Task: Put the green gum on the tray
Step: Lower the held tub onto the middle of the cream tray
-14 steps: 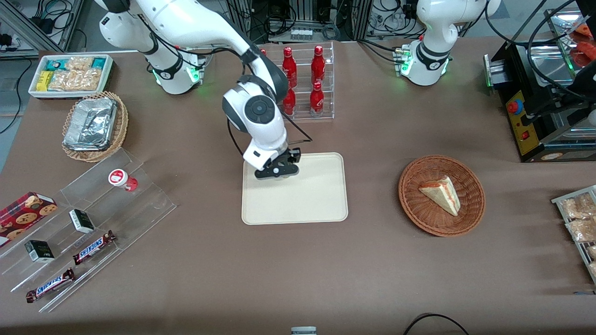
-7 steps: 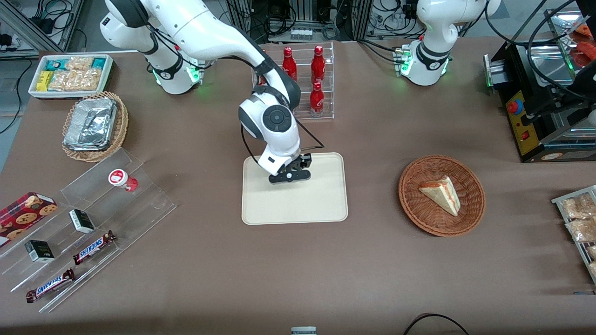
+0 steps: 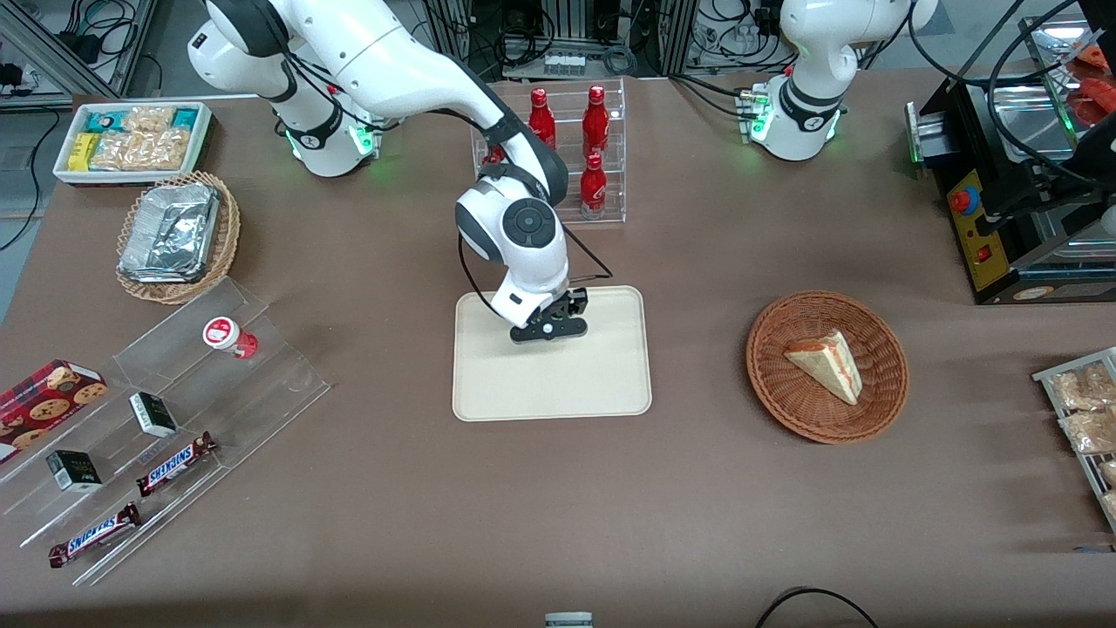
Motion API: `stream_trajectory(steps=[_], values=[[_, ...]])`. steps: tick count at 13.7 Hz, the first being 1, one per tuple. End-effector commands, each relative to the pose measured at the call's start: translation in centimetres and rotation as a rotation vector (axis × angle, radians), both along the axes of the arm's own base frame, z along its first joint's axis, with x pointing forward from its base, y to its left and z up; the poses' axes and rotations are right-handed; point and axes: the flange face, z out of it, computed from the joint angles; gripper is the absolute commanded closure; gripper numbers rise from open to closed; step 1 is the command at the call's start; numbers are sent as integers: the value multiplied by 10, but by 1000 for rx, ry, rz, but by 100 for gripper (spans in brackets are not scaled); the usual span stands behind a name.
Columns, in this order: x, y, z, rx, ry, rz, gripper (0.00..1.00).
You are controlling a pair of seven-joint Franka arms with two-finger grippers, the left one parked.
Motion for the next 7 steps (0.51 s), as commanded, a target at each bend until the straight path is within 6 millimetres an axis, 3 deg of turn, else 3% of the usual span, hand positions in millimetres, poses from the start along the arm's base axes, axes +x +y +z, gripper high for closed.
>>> stream_trajectory(steps=[1, 3, 4, 5, 6, 7], values=[[5, 4, -5, -21, -38, 8, 100], [5, 4, -5, -21, -38, 8, 98], [5, 4, -5, -21, -38, 8, 92], [5, 5, -6, -21, -39, 7, 64], [5, 5, -8, -19, -41, 7, 60], [6, 4, -9, -19, -41, 6, 30]])
